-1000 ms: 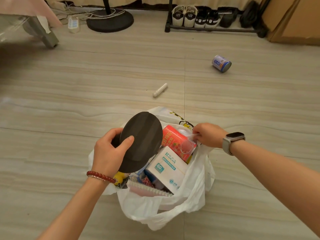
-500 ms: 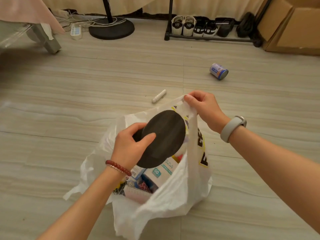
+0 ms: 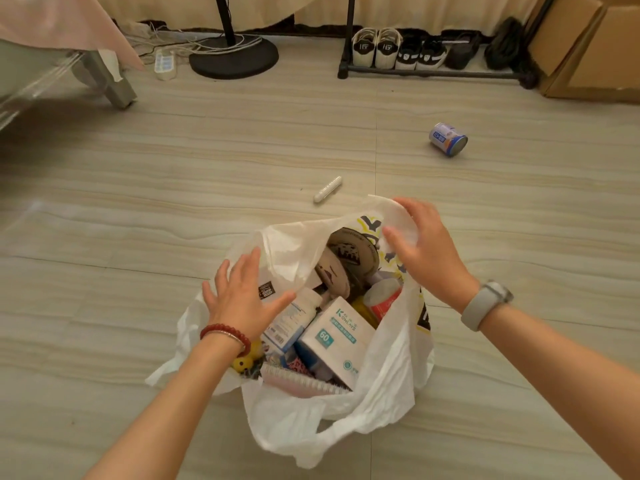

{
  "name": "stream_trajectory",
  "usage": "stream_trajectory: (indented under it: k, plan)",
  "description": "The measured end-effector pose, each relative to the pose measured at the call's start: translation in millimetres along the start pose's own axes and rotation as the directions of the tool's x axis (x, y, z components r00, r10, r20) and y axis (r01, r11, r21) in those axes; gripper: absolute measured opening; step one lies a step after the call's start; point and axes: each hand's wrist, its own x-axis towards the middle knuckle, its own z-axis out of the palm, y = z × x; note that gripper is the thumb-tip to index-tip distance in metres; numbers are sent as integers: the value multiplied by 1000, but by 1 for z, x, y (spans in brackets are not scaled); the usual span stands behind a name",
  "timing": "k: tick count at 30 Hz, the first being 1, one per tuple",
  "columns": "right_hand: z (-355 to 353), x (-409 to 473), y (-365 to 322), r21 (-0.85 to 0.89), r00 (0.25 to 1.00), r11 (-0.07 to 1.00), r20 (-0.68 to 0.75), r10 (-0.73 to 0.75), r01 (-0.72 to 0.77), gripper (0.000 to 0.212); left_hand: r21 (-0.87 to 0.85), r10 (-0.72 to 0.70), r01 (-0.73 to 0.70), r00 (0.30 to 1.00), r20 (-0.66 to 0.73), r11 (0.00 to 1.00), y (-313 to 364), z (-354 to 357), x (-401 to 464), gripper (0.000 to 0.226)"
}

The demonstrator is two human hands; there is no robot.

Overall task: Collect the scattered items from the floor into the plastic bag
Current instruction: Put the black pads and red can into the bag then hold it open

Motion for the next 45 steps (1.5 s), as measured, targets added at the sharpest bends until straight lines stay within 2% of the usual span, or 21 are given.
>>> stream_trajectory:
  k: [2, 3, 4, 6, 8, 10, 12, 14, 18, 20, 22, 23, 26, 29, 33, 36, 39, 40, 42, 43, 45]
  plan:
    - [5, -20, 1, -308, 967, 922, -21, -254, 236, 55, 77, 88, -91, 995, 41, 993, -11, 4, 1, 85]
    - [5, -29, -3, -384, 925, 853, 5, -380, 353, 55, 99, 133, -135, 991, 21, 986, -13, 5, 0, 83]
    - [5, -38, -10, -390, 870, 789, 72, -488, 475, 52, 107, 175, -172, 984, -21, 979, -15, 5, -2, 79]
    - [7, -56, -25, -250, 719, 678, 330, -611, 691, 44, 104, 260, -247, 956, -135, 963, -15, 7, -4, 72]
    - [9, -72, -38, -78, 568, 678, 620, -541, 731, 44, 142, 338, -314, 918, -205, 939, -11, 8, -5, 65]
    - [13, -81, -46, -43, 482, 761, 797, -364, 647, 52, 188, 371, -338, 910, -185, 922, -6, 9, -8, 57]
    - [15, -88, -52, -53, 441, 817, 861, -254, 574, 58, 212, 344, -316, 933, -109, 925, -3, 5, -13, 44]
    - [13, -94, -64, -71, 401, 851, 900, -170, 520, 55, 224, 309, -299, 951, -10, 927, -5, -2, -21, 29]
    - [-6, -103, -93, -117, 295, 879, 955, -28, 463, 28, 130, 226, -251, 957, 183, 959, -3, -28, -36, 24]
    - [-25, -102, -108, -142, 312, 885, 950, -5, 444, 24, 173, 142, -214, 924, 356, 961, 0, -48, -43, 31]
    - [-47, -94, -120, -161, 372, 911, 928, 9, 379, 23, 297, 52, -233, 859, 510, 926, 4, -65, -47, 47]
    - [-58, -89, -125, -170, 396, 924, 918, 23, 342, 24, 329, 43, -252, 847, 530, 910, 5, -72, -50, 52]
    - [-86, -80, -137, -205, 455, 936, 889, 56, 285, 24, 314, 74, -243, 881, 467, 918, 15, -88, -49, 66]
    - [-104, -78, -138, -250, 498, 930, 863, 88, 269, 21, 312, 45, -232, 861, 507, 921, 31, -93, -35, 79]
    - [-124, -77, -127, -318, 558, 923, 816, 151, 215, 20, 298, -57, -149, 810, 584, 943, 46, -87, -20, 76]
    - [-140, -82, -116, -341, 626, 924, 763, 164, 173, 22, 456, -82, -276, 779, 622, 846, 48, -78, -24, 68]
    - [-154, -89, -101, -432, 665, 888, 711, 227, 158, 22, 528, -18, -369, 807, 590, 765, 49, -74, -35, 43]
    - [-158, -92, -101, -451, 675, 877, 700, 232, 166, 20, 506, 54, -412, 813, 580, 757, 51, -75, -41, 35]
    - [-164, -97, -103, -496, 680, 840, 695, 232, 220, 5, 378, 211, -460, 813, 542, 804, 56, -83, -55, 27]
    - [-168, -99, -107, -519, 691, 829, 678, 253, 206, 10, 287, 248, -446, 812, 529, 848, 59, -90, -63, 27]
    - [-175, -100, -115, -555, 700, 798, 666, 258, 234, 22, 165, 206, -344, 814, 543, 924, 64, -111, -76, 27]
